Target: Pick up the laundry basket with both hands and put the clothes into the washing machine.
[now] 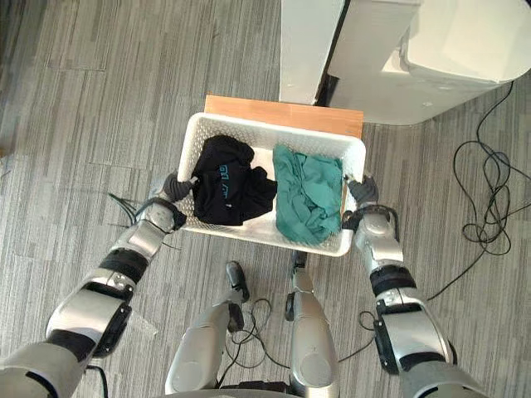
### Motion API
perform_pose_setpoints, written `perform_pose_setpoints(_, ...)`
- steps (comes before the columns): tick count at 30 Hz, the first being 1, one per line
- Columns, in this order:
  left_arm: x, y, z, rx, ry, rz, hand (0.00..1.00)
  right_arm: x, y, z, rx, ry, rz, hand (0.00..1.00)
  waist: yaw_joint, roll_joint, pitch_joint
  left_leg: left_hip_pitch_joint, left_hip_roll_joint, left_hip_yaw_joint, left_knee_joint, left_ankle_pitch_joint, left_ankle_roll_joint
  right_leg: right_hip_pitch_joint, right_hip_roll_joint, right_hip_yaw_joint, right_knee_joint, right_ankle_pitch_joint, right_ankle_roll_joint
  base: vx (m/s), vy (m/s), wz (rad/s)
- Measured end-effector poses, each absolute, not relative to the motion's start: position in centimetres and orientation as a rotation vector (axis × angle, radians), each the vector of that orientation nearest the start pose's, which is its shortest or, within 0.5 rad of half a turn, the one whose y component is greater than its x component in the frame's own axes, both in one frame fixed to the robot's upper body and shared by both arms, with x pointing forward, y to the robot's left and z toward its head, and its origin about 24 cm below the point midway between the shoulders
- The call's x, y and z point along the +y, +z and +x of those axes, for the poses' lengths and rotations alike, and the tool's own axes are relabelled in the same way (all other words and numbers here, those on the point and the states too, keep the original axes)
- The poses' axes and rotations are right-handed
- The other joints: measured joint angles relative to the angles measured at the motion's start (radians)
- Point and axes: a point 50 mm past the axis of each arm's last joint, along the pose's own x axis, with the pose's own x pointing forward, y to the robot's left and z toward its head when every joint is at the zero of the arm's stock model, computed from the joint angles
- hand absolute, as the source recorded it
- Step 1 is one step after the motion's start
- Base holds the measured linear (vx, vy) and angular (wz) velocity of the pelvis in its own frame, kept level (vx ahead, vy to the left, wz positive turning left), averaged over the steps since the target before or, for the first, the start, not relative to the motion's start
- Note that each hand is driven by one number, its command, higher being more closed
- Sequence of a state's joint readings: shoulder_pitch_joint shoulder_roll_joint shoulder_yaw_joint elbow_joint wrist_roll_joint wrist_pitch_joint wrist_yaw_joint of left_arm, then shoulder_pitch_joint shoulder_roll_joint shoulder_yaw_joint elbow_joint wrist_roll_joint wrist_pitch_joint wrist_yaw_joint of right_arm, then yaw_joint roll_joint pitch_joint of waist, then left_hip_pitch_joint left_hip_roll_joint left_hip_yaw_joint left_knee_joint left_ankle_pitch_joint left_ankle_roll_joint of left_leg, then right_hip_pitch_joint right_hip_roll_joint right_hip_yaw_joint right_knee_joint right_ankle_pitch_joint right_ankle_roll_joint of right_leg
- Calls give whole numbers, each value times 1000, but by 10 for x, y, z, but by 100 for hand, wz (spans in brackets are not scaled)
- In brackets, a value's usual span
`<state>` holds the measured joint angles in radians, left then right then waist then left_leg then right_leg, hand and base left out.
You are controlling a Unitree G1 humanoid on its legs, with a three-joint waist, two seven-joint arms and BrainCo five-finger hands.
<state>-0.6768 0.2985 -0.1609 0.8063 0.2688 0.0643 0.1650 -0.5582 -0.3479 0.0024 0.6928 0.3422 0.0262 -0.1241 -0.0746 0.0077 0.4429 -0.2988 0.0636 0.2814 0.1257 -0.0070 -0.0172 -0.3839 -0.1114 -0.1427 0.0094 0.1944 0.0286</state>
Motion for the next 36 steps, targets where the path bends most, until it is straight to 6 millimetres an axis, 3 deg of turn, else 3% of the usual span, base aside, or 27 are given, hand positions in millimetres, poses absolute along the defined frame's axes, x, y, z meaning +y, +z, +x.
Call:
perform_pose_setpoints(2, 186, 50, 356, 175, 90, 445, 100, -227, 51, 343, 167, -198, 37, 100, 0, -9, -5, 27, 1, 20, 1, -18, 0, 18, 4, 17, -8, -1, 2, 123, 32, -29)
perform_pose_setpoints(3, 183, 41, 348, 190, 95, 222, 100, -229, 44, 336, 185, -210, 58, 100, -2, -7, -7, 40, 3, 25, 13, -31, 2, 36, 5, 23, -14, -1, 2, 124, 38, -24)
perform_pose_setpoints(7, 181, 15, 317, 237, 69, 1, 100, -233, 30, 319, 217, -195, 92, 100, -17, -5, -20, 98, 6, 40, 32, -66, 3, 91, 9, 44, -14, -12, 16, 110, 43, -19)
perform_pose_setpoints(12, 180, 13, 305, 224, 36, -68, 100, -240, 23, 304, 222, -194, 134, 100, -14, 5, -81, 162, 4, 54, 28, -85, 8, 149, 17, 59, -21, -17, 23, 46, 24, -8)
perform_pose_setpoints(19, 167, 30, 284, 112, -12, -126, 100, -255, 40, 287, 108, -216, 165, 100, -12, 61, -232, 300, -4, 76, -34, -97, 7, 260, 18, 87, -48, -40, 40, 43, 23, -11)
perform_pose_setpoints(26, 143, 10, 255, 170, -74, -155, 100, -279, 22, 247, 144, -307, 160, 100, -22, 56, -293, 385, 1, 21, -62, -92, 1, 361, 21, 29, -46, -80, 39, 36, -8, 22)
perform_pose_setpoints(28, 139, 1, 245, 209, -74, -169, 100, -280, 14, 238, 178, -303, 158, 100, -18, 53, -310, 377, 5, 2, -46, -92, 0, 371, 26, 8, -45, -83, 36, 4, -43, 32)
perform_pose_setpoints(32, 141, 2, 235, 211, -82, -170, 100, -278, 10, 230, 186, -310, 170, 100, -8, 55, -311, 303, 21, -67, 69, -121, -7, 358, 23, -36, -4, -107, 23, -79, -44, 41)
perform_pose_setpoints(36, 142, 8, 236, 186, -91, -163, 100, -277, 15, 229, 157, -317, 176, 100, 37, 53, -310, 183, 19, -206, 239, -127, -29, 238, 3, -38, 206, -191, 4, -168, -58, 23)
